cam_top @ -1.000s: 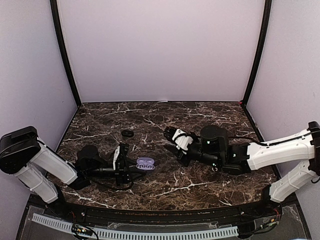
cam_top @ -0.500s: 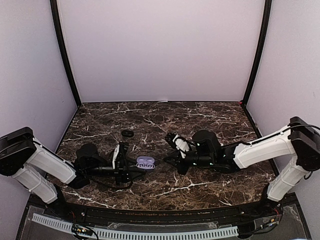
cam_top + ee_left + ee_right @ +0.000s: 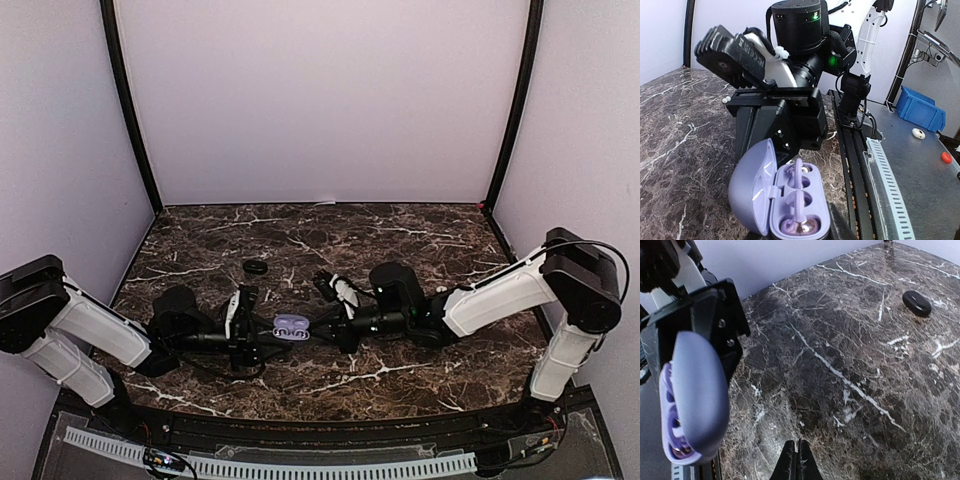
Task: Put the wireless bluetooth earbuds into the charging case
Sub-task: Close the charging case with the earbuds, then place the charging case with the earbuds at the center of the board, then pick up the charging case from the center of the board.
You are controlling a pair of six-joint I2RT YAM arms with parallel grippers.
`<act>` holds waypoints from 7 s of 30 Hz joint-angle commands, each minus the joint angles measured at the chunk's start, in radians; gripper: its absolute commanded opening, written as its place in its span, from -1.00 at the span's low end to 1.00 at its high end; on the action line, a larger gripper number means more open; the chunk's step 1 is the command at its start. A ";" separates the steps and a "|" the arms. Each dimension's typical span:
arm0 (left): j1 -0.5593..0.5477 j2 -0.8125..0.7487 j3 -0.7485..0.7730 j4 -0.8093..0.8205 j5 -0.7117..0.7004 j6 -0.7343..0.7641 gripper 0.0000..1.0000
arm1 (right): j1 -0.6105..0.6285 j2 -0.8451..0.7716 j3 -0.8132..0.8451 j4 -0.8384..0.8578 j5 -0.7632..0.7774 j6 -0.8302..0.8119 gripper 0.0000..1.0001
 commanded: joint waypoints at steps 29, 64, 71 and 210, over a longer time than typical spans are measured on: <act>-0.001 -0.021 0.003 -0.004 -0.012 0.016 -0.61 | -0.009 -0.082 0.021 0.010 0.012 -0.042 -1.00; -0.001 0.043 0.006 0.081 0.061 -0.043 -0.62 | 0.003 -0.110 -0.026 0.339 -0.292 0.023 -1.00; -0.001 0.037 0.007 0.067 0.025 -0.041 -0.62 | 0.003 -0.173 -0.040 0.248 -0.242 -0.040 -1.00; 0.557 -0.314 -0.029 -0.301 0.062 -0.271 0.84 | -0.550 -0.178 0.090 -1.070 0.415 0.091 -0.21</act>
